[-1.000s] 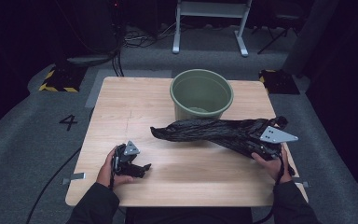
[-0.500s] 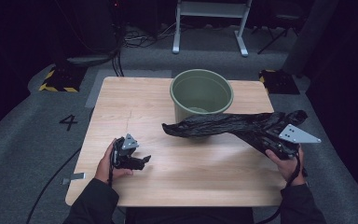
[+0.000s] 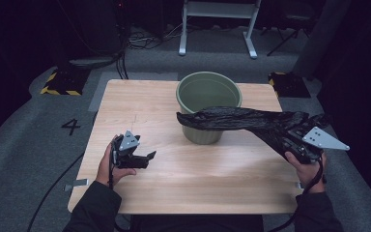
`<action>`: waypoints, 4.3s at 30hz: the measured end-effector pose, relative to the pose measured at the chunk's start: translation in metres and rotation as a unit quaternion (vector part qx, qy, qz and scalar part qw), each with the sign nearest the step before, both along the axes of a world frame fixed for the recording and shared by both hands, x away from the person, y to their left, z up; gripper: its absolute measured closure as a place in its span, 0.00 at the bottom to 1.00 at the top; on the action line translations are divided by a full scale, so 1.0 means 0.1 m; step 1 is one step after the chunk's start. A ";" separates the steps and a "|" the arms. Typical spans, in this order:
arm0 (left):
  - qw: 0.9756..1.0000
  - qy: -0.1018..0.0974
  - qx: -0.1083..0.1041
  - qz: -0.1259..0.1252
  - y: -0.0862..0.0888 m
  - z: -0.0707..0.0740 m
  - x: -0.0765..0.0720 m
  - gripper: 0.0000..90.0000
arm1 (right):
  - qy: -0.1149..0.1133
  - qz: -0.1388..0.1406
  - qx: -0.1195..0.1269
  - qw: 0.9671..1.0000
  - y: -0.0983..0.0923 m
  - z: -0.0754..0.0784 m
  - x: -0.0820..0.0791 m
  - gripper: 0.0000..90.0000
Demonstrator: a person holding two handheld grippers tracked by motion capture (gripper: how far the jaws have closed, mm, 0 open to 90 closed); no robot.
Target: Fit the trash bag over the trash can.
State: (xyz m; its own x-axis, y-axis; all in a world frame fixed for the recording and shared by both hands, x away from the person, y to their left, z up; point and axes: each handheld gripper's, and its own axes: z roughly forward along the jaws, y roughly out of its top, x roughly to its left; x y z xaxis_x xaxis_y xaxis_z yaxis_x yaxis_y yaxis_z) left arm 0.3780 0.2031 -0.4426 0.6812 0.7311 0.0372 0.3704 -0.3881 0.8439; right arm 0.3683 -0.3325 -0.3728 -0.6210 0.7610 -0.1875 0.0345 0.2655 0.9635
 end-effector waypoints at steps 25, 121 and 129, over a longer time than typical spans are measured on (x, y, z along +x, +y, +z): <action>0.982 -0.152 -0.109 -0.013 -0.53 1.12 0.40 0.18 | 0.007 -0.054 -0.050 0.997 0.23 0.30 0.35 0.96; 0.978 -0.157 0.026 -0.134 -1.70 1.21 0.73 0.97 | -0.034 0.077 -0.076 0.994 1.21 0.58 0.34 0.51; 0.980 -0.152 0.014 -0.125 -1.47 1.21 0.76 0.97 | -0.046 0.050 -0.051 0.996 0.93 0.57 0.19 0.37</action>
State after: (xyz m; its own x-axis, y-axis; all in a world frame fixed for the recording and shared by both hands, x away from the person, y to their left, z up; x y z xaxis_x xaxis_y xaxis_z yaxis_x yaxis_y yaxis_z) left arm 0.4537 0.0562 -0.3214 0.7931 0.5385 0.2846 -0.0062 -0.4601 0.8878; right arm 0.3874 -0.2393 -0.3160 -0.6700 0.6695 -0.3207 -0.0846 0.3603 0.9290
